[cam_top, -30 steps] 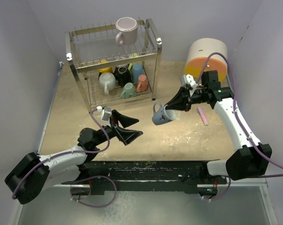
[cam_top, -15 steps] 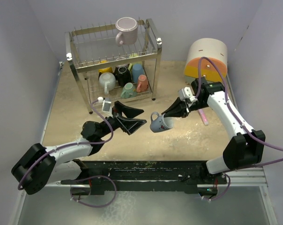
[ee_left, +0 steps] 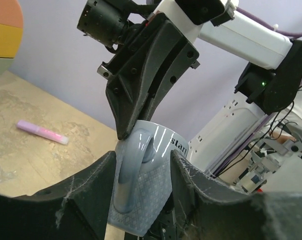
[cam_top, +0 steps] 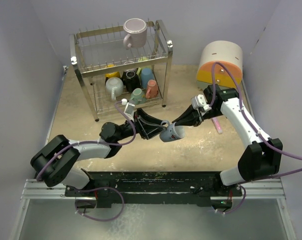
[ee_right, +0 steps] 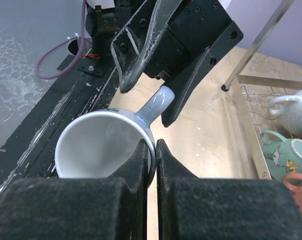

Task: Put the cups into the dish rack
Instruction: Position the cup upside down at the center of the board, then adjust the cup at the center of the board.

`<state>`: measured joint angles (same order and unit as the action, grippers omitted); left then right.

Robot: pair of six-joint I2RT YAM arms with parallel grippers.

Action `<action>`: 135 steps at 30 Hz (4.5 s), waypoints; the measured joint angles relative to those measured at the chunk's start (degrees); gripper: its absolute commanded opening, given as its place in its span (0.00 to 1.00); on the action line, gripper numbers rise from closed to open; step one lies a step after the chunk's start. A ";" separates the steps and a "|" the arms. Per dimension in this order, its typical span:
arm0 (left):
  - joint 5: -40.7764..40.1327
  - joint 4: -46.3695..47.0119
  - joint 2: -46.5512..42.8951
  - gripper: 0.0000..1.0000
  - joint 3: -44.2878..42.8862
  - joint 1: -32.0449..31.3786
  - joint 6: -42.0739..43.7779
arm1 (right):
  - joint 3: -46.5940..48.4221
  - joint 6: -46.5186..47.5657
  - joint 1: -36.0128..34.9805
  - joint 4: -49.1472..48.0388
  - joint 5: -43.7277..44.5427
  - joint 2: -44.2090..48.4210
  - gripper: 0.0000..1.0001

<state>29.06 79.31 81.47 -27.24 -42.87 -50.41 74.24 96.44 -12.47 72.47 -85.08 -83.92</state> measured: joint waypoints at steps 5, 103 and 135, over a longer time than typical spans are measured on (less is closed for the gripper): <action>1.79 2.99 4.48 0.10 -1.33 -0.79 -1.03 | -0.70 0.26 -0.02 0.70 0.02 0.00 0.00; -24.22 -97.72 -6.19 0.00 -13.14 -10.82 14.58 | -12.04 -66.14 11.74 -55.04 42.93 8.92 0.75; -31.08 -79.71 -5.84 0.00 -5.44 0.44 6.47 | -19.08 -74.16 -18.58 -81.46 54.34 -15.58 0.00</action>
<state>-2.02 -0.40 75.64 -32.69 -42.44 -43.94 55.16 22.28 -31.05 -8.99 -30.74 -99.50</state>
